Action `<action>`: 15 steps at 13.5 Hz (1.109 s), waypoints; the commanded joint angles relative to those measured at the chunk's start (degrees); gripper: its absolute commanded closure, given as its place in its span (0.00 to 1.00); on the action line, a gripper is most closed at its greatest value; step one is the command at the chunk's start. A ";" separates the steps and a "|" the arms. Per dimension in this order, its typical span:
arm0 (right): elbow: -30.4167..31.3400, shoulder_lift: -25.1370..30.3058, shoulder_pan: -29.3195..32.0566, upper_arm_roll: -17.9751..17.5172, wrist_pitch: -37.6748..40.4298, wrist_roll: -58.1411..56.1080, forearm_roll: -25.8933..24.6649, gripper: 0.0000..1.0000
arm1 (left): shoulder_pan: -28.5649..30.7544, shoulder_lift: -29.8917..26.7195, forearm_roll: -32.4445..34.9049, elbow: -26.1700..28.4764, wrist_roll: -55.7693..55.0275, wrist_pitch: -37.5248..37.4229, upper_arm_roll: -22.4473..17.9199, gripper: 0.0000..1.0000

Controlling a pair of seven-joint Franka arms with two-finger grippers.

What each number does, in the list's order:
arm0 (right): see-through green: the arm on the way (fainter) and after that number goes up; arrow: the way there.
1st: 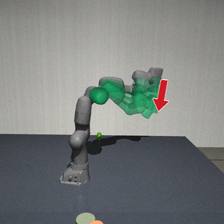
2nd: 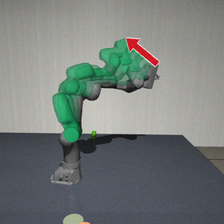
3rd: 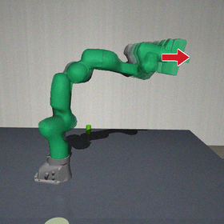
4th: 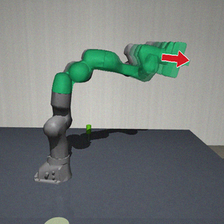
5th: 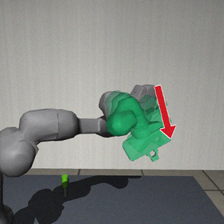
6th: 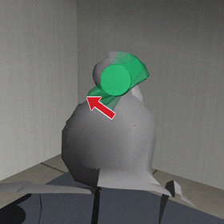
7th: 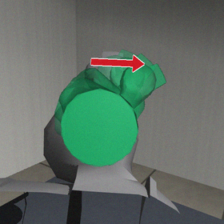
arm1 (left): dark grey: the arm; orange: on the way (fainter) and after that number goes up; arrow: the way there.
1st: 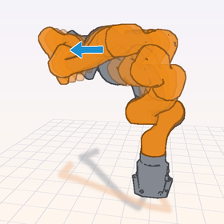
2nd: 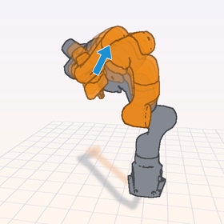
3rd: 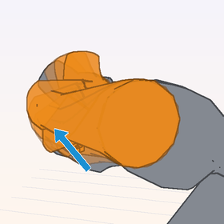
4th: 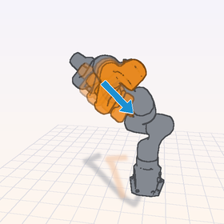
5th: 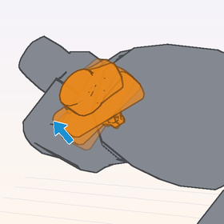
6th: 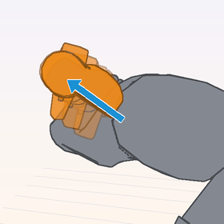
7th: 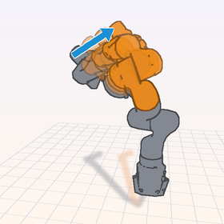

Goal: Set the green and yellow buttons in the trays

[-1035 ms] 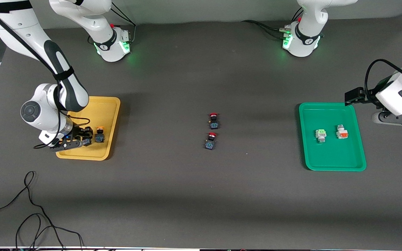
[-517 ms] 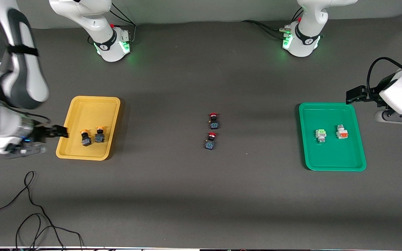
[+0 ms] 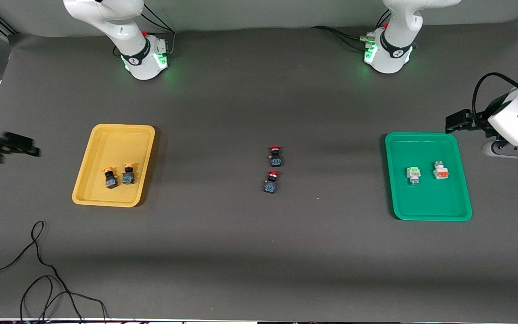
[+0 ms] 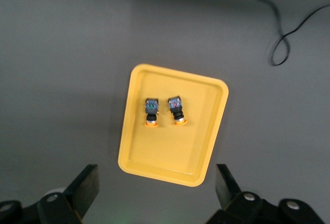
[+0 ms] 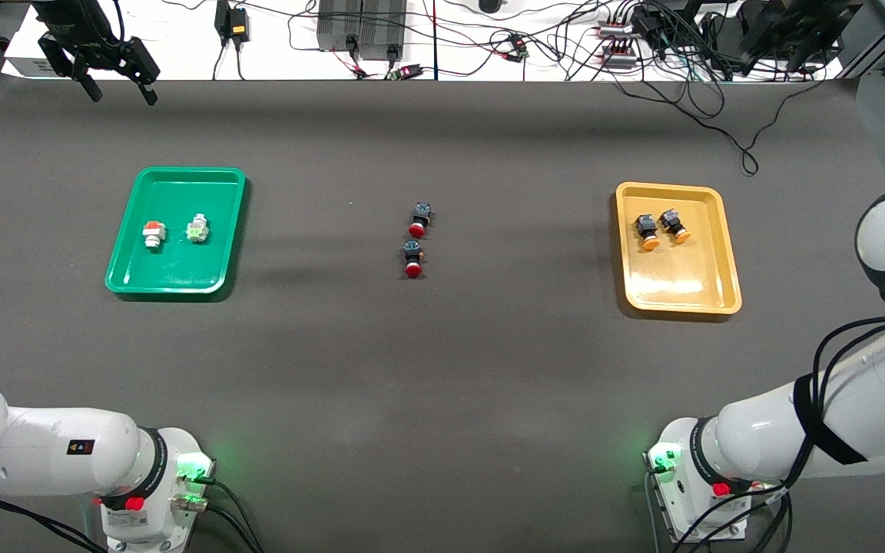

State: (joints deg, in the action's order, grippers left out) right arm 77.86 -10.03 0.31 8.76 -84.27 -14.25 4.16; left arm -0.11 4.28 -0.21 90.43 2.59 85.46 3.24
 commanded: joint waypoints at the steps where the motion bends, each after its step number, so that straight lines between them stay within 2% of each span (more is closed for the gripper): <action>1: -3.40 4.65 2.15 1.70 2.36 1.24 3.31 0.00 | -0.68 -2.08 -0.14 1.33 -0.04 0.59 -0.69 0.00; 3: -2.80 7.47 2.68 1.09 4.19 2.03 0.61 0.00 | -0.59 -1.99 -0.14 0.19 0.05 0.41 -0.69 0.00; 5: 3.49 10.81 2.15 -5.29 5.43 2.91 -7.38 0.00 | -0.50 -1.99 0.03 -0.08 0.31 0.06 -0.69 0.00; 6: 6.75 12.22 1.80 -7.76 5.69 3.17 -8.63 0.00 | -0.59 -1.99 0.38 0.01 0.31 0.06 -0.69 0.00; 7: 7.13 12.14 1.37 -8.66 5.70 3.35 -10.47 0.00 | -0.51 -1.99 0.38 0.01 0.31 0.06 -0.69 0.00; 10: 6.43 11.79 1.27 -8.41 4.47 8.43 -10.31 0.00 | -0.51 -1.99 0.38 0.01 0.40 -0.12 -0.69 0.00; 12: 6.26 11.62 1.36 -7.18 4.03 12.38 -8.39 0.00 | -0.68 -2.08 0.38 -0.08 0.40 -0.12 -0.60 0.00; 14: 4.24 10.22 1.36 -0.97 2.72 14.08 -2.26 0.00 | -0.77 -2.08 0.56 0.01 0.40 -0.12 -0.52 0.00; 15: 4.15 10.30 1.36 0.28 2.62 14.07 -0.57 0.00 | -0.77 -2.08 0.56 0.01 0.40 -0.12 -0.52 0.00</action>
State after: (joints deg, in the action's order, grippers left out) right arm 83.05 0.35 1.58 5.44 -81.07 -1.69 -0.54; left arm -0.16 3.10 -0.14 90.17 2.68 85.51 3.12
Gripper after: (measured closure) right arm 0.000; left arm 0.000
